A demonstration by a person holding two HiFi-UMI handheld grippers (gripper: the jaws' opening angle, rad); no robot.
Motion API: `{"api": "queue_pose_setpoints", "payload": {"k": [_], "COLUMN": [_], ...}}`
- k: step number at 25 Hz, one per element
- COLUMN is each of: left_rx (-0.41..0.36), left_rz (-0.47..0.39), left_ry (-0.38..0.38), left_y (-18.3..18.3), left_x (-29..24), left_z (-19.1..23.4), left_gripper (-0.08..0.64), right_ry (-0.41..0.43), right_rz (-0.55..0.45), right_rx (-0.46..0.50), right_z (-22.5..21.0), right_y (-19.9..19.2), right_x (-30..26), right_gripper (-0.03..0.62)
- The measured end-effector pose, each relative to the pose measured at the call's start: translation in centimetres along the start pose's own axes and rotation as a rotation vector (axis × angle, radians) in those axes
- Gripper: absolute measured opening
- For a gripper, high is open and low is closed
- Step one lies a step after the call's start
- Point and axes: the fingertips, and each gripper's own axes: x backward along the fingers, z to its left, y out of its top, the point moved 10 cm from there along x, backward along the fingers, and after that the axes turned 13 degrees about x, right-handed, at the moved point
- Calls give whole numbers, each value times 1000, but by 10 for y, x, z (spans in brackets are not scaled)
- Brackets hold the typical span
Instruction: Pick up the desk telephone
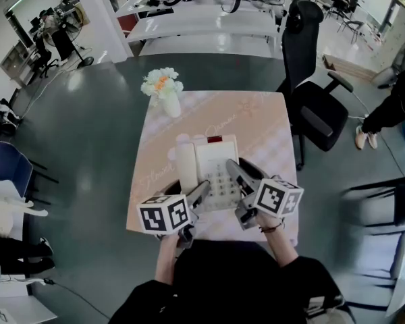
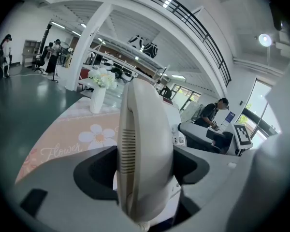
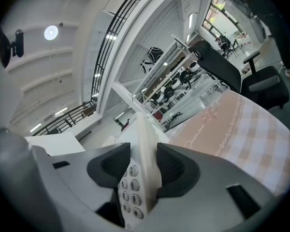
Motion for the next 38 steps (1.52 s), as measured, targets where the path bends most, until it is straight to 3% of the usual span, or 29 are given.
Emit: {"api": "queue_pose_setpoints", "payload": {"k": [16, 38], "left_rx": [-43, -45], "left_rz": [-40, -36], "left_ry": [-16, -11], "left_y": [11, 6], "left_x": [17, 19], "left_z": [-14, -14], "left_gripper": [324, 324], "right_ry": [12, 10], "right_rz": [-44, -35], "right_rx": [19, 18], "right_z": [18, 19], "right_y": [15, 12], "right_x": [9, 13], "right_gripper": [156, 156]}}
